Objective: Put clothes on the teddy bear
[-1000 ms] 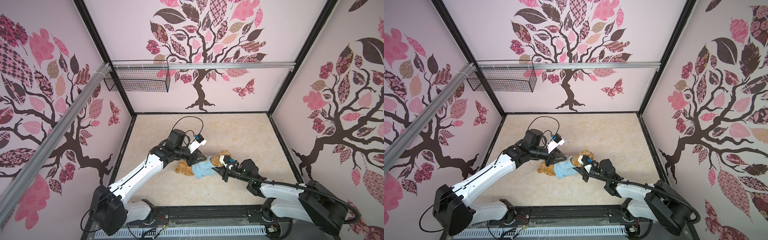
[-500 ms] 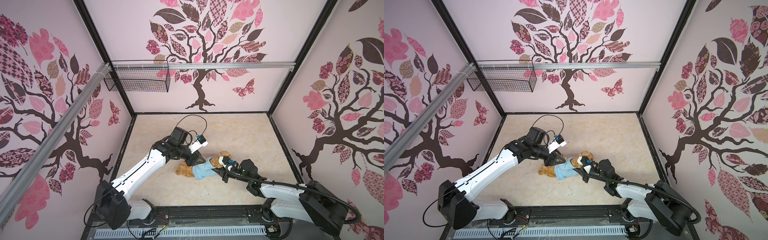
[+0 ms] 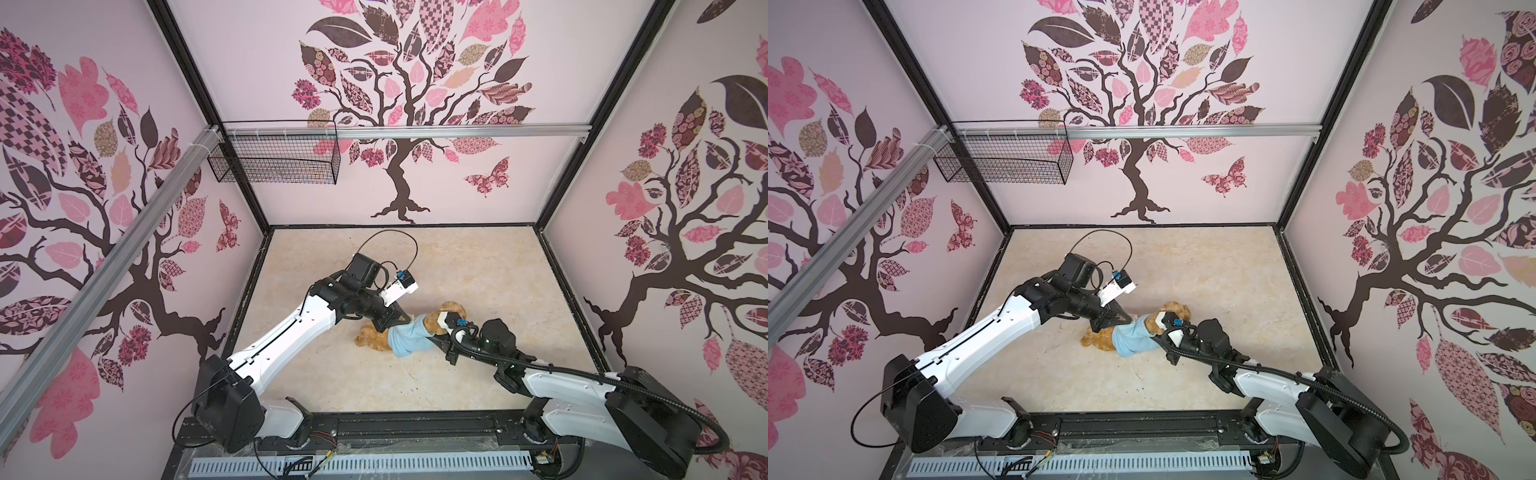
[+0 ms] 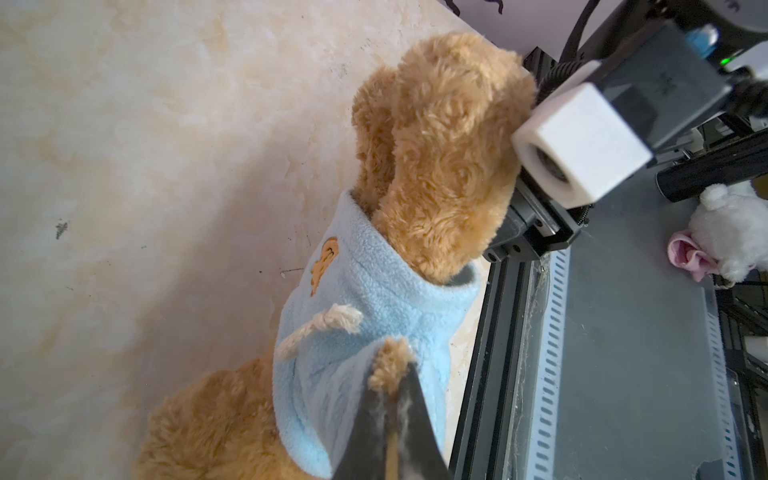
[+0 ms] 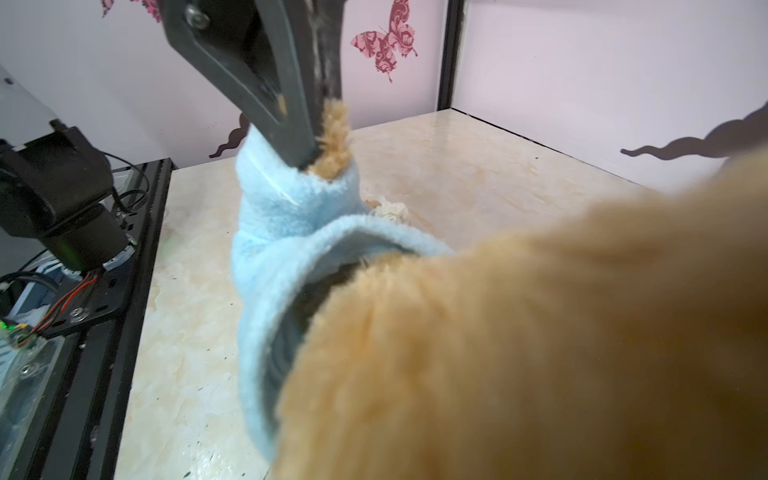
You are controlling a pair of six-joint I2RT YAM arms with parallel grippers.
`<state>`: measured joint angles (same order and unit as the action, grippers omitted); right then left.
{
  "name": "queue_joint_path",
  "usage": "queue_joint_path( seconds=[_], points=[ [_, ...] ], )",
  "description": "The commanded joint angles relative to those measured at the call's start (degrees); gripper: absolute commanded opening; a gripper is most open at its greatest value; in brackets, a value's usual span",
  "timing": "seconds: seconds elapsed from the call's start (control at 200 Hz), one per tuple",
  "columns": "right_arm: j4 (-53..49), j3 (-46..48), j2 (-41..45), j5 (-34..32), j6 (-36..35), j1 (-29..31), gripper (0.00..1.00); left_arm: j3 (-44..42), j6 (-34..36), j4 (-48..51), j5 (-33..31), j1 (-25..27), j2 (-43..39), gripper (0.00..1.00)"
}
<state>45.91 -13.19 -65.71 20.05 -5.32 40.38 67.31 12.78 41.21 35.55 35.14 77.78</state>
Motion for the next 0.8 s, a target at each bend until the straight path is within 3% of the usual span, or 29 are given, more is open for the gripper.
queue_joint_path(
  seconds=[0.0,0.115,0.25,0.42,0.575,0.675,0.795],
  points=[
    [-6.9,-2.19,1.55,-9.19,6.29,-0.09,0.13,-5.7,-9.42,-14.36,1.54,-1.38,-6.37,0.0],
    [-14.33,-1.79,2.2,-16.03,15.0,-0.05,0.3,-13.18,-17.43,-27.76,1.83,-4.39,-10.2,0.0],
    [-19.47,-1.29,5.88,-17.21,17.98,-0.06,0.45,-15.1,-17.18,-28.36,1.54,-6.16,-9.18,0.0],
    [-29.77,-4.18,16.5,-21.36,14.11,-0.06,0.56,-15.85,-16.53,-27.5,1.8,-6.36,-7.82,0.0],
    [-27.64,-5.15,24.48,-18.75,10.02,0.99,0.61,-16.48,-16.52,-27.76,2.52,-6.46,-7.16,0.0],
    [-21.59,-5.82,23.76,-17.25,4.01,4.77,0.68,-16.77,-17.05,-28.58,3.79,-6.38,-6.85,0.0],
    [-15.77,-8.83,16.62,-13.15,-2.43,7.95,0.75,-16.76,-18.12,-29.58,5.37,-6.39,-6.29,0.0]
  ],
)
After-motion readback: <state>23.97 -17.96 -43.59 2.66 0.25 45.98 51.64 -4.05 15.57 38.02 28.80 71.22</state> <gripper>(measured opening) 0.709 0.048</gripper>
